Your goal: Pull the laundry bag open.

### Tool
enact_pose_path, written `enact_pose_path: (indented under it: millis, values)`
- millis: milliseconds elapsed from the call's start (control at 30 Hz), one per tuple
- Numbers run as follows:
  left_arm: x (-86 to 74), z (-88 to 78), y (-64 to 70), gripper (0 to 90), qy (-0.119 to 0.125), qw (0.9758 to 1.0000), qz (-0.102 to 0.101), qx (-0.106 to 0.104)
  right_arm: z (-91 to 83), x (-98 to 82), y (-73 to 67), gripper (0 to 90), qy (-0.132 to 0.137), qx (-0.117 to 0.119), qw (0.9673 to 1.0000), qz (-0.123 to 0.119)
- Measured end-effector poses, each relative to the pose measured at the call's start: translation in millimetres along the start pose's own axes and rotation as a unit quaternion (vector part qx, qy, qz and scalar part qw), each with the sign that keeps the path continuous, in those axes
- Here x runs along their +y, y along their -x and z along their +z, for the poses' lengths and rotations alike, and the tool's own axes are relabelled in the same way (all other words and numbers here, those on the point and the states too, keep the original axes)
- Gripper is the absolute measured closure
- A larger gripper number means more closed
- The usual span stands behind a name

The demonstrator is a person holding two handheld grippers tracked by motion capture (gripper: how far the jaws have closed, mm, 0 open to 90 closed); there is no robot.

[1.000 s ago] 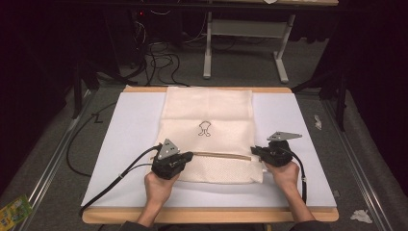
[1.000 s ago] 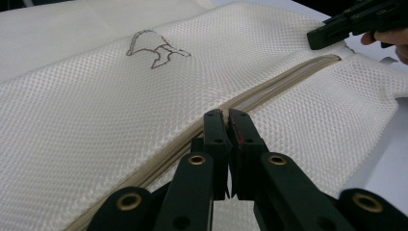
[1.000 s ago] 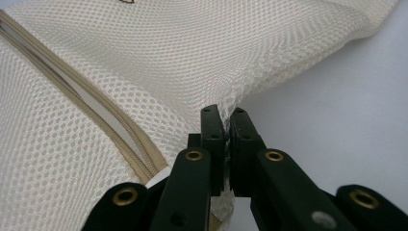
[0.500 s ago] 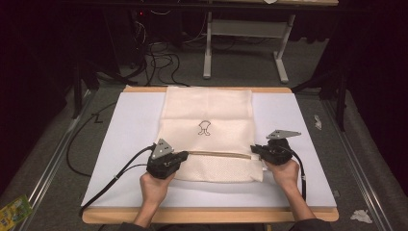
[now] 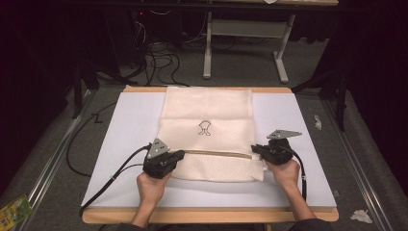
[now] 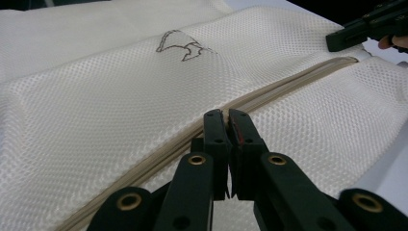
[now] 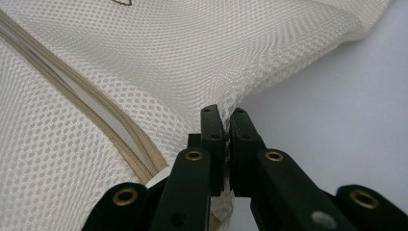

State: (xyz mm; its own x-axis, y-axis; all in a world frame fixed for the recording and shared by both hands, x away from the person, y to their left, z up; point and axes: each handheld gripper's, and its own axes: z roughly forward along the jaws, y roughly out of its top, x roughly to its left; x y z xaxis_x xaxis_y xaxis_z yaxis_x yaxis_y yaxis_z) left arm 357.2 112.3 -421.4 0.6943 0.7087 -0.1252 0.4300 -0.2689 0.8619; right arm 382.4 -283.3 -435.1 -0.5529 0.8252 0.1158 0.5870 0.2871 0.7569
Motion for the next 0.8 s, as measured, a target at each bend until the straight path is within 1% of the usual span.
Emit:
enact_pose_path:
  millis: [100,167,233,267,300,333,367,400,433,467,500,533,567,667,733,767,800]
  values:
    - [-1.0,-0.8,-1.9,87.1,0.001,1.0000,-0.008,-0.003,-1.4,-1.3,0.5,88.1,0.001,0.001,1.0000,0.002]
    - [0.3,-0.8,-2.9,87.1,0.004,1.0000,-0.008,-0.004,-1.6,-0.2,0.3,88.1,0.000,-0.001,1.0000,0.002]
    - [0.1,-0.6,-4.2,87.1,0.000,1.0000,-0.007,-0.003,-1.8,0.4,0.4,88.1,0.005,0.001,1.0000,0.002]
    - [0.0,-0.3,-4.5,87.1,-0.002,1.0000,-0.006,-0.003,-0.9,-0.2,-0.5,88.1,0.002,0.001,1.0000,0.004]
    - [-0.2,0.0,-4.8,87.1,-0.007,1.0000,-0.003,-0.005,-0.2,-0.3,-0.5,88.1,0.000,0.000,1.0000,0.001]
    - [-0.6,-0.3,-4.6,87.2,-0.011,0.9999,0.004,0.001,-1.0,0.2,-1.3,88.1,0.001,-0.003,1.0000,0.001]
    - [-1.0,-1.2,-4.0,87.2,-0.014,0.9999,0.009,0.003,-2.5,0.2,-1.0,88.1,0.007,-0.002,1.0000,0.000]
    - [-0.9,-3.1,-3.9,87.2,-0.013,0.9998,0.014,0.010,-3.2,0.2,-1.5,88.2,0.011,0.001,0.9999,0.005]
    - [-0.1,-5.5,-4.7,87.2,-0.011,0.9997,0.016,0.015,-3.0,0.7,-2.3,88.2,0.011,-0.001,0.9999,0.001]
    - [1.0,-7.8,-6.5,87.2,-0.010,0.9997,0.017,0.017,-2.3,1.0,-3.5,88.2,0.011,-0.002,0.9999,0.002]
    - [1.3,-10.0,-8.4,87.2,-0.004,0.9996,0.015,0.023,-1.3,1.4,-4.3,88.2,0.010,-0.001,1.0000,0.001]
    - [0.6,-10.5,-9.5,87.2,0.004,0.9998,0.006,0.020,-0.2,1.7,-5.4,88.2,0.010,-0.002,0.9999,0.000]
    - [-0.3,-10.7,-9.9,87.2,0.006,0.9997,0.006,0.021,0.9,1.5,-5.8,88.2,0.011,0.001,0.9999,0.001]
    - [-4.5,-8.0,-10.9,87.2,0.005,0.9998,0.005,0.020,2.4,3.9,-4.9,88.3,0.006,0.001,1.0000,-0.005]
    - [-5.6,-7.7,-13.5,87.2,0.002,0.9998,-0.003,0.018,0.6,5.9,-3.0,88.3,0.009,0.002,1.0000,-0.002]
    - [-5.6,-7.7,-13.5,87.2,0.002,0.9998,-0.003,0.018,-0.9,7.3,-1.8,88.3,0.011,0.002,0.9999,0.000]
    - [-4.3,-11.0,-16.0,87.2,0.005,0.9998,-0.008,0.020,-2.4,8.7,-1.3,88.3,0.008,0.000,1.0000,-0.002]
